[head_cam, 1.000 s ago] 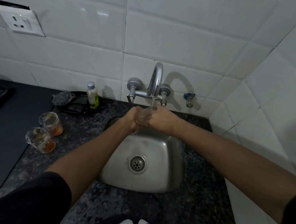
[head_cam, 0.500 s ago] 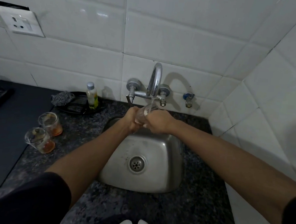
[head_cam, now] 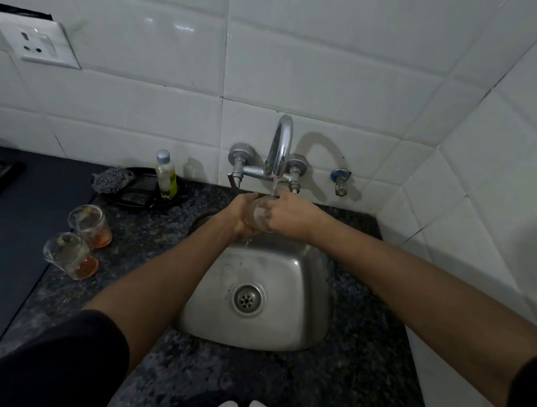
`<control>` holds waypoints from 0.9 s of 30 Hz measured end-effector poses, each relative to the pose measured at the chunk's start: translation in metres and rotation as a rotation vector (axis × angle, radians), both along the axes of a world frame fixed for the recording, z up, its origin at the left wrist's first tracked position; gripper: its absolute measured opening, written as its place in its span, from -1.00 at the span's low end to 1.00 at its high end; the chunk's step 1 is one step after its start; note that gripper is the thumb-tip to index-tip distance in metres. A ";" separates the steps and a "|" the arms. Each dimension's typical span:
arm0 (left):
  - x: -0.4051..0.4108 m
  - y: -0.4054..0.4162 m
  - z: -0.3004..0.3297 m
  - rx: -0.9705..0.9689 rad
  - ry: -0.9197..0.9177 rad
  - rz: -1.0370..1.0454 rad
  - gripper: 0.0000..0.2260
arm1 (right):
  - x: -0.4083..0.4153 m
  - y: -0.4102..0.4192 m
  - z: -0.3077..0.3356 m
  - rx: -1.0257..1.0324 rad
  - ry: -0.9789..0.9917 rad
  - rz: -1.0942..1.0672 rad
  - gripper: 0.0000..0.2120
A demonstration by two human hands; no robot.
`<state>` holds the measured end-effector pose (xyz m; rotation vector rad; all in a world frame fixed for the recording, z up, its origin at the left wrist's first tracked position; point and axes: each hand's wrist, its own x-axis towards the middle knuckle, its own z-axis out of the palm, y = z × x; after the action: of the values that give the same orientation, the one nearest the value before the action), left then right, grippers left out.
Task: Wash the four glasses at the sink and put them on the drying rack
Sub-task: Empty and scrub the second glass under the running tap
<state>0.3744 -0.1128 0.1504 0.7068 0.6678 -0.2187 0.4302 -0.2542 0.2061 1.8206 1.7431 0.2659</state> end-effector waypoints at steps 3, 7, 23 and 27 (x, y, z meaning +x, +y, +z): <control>0.001 -0.002 0.003 0.001 -0.024 0.023 -0.62 | -0.011 -0.001 -0.003 0.145 0.232 -0.223 -0.76; -0.002 -0.007 0.001 -0.008 -0.024 0.096 -0.57 | -0.021 0.009 0.000 0.213 0.509 -0.607 -0.69; -0.001 -0.008 0.005 0.027 -0.052 0.010 -0.57 | -0.013 0.009 0.002 0.115 0.439 -0.428 -0.82; -0.005 -0.004 0.010 0.072 -0.054 -0.050 -0.59 | -0.017 0.005 0.005 0.087 0.018 -0.022 -0.91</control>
<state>0.3696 -0.1171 0.1605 0.7959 0.6098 -0.2215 0.4133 -0.2492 0.2107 1.9083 1.7476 0.3214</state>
